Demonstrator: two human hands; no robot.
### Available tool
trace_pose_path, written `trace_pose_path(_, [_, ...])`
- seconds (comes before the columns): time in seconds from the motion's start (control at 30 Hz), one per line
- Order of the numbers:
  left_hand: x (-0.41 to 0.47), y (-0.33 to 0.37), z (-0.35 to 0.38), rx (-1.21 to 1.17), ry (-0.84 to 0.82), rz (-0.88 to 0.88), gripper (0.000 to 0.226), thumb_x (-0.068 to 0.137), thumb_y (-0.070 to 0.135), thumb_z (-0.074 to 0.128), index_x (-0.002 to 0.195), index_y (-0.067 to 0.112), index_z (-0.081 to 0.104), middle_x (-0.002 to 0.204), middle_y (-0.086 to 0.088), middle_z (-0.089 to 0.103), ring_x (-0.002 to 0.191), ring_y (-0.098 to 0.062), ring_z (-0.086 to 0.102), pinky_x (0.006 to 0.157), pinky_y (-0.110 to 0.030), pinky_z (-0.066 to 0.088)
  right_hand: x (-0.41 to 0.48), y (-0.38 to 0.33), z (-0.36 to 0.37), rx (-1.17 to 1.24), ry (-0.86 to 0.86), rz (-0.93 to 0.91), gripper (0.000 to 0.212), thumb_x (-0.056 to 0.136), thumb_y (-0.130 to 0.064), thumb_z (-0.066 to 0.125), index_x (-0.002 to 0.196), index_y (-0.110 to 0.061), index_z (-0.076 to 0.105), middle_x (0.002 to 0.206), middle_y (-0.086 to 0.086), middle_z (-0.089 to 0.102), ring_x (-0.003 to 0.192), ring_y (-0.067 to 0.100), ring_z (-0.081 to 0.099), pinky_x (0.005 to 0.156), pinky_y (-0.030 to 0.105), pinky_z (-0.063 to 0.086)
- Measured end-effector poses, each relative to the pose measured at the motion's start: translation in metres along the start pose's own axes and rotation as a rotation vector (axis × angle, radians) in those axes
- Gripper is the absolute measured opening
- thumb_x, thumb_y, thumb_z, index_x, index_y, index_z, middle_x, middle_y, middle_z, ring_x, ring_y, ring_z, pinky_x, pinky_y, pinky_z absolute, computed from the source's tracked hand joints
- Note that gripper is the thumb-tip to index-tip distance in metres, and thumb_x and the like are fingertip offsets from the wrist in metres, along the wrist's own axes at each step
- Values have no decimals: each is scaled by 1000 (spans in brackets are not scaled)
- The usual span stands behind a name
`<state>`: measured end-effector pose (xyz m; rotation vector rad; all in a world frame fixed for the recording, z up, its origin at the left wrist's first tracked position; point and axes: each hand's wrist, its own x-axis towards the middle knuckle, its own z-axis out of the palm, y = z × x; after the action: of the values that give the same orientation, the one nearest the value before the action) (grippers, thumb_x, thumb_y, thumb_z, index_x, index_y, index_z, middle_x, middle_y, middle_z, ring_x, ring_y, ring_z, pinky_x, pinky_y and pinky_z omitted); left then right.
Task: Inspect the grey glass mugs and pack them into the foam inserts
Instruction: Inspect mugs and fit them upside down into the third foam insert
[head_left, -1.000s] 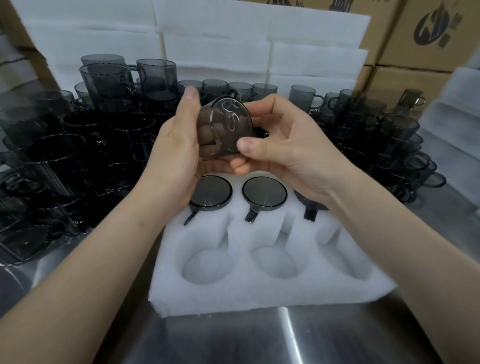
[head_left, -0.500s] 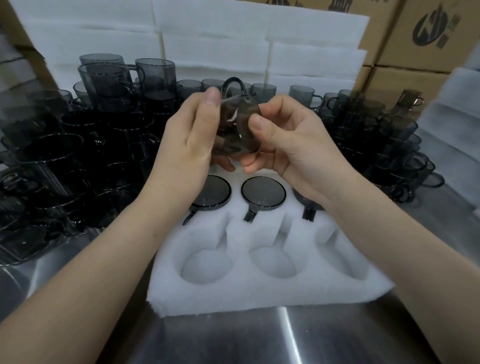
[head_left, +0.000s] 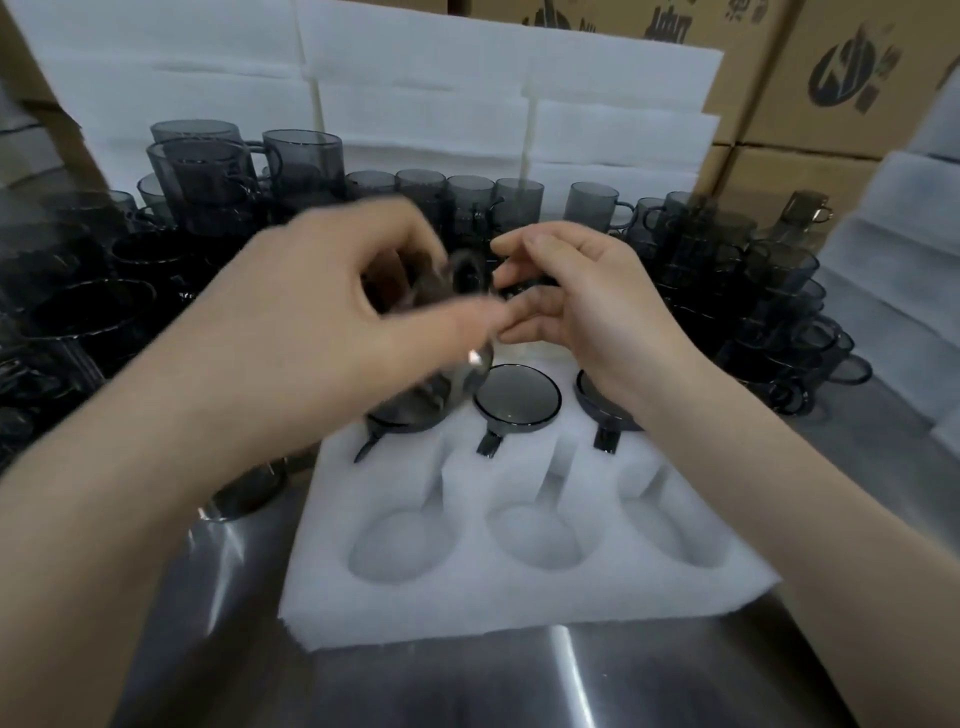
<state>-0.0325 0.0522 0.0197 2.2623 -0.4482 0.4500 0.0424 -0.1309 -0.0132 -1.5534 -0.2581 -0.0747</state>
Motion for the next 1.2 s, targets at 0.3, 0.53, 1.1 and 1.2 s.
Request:
trace_pose_path(0.3, [-22, 13, -4, 524, -391, -125, 44, 46, 70, 50, 64, 31, 41, 52, 0, 50, 52, -11, 50, 48, -28, 38, -1, 3, 4, -320, -90, -8, 22, 96, -4, 49, 94, -18, 65, 78, 3, 66, 61, 18, 64, 57, 25, 54])
trace_pose_path(0.53, [-16, 14, 16, 337, -308, -100, 37, 53, 61, 57, 78, 35, 66, 57, 13, 44, 48, 8, 41, 49, -11, 25, 0, 1, -10, -1059, -377, 12, 28, 89, -50, 58, 90, -26, 72, 81, -3, 69, 73, 7, 60, 70, 32, 50])
trace_pose_path(1.1, [-5, -6, 19, 537, -292, -107, 45, 58, 63, 47, 100, 46, 50, 102, 17, 46, 99, -8, 46, 79, -33, 45, 29, 13, -16, -1014, -360, -96, 13, 89, -32, 69, 93, -22, 76, 83, -10, 71, 71, -2, 57, 68, 14, 45])
trace_pose_path(1.2, [-3, -9, 23, 463, -288, -109, 43, 59, 55, 48, 97, 36, 54, 103, 15, 49, 98, -11, 50, 82, -35, 47, 32, 12, -16, -1018, -374, -111, 16, 89, -29, 69, 97, -18, 77, 90, -3, 74, 80, 8, 63, 77, 25, 49])
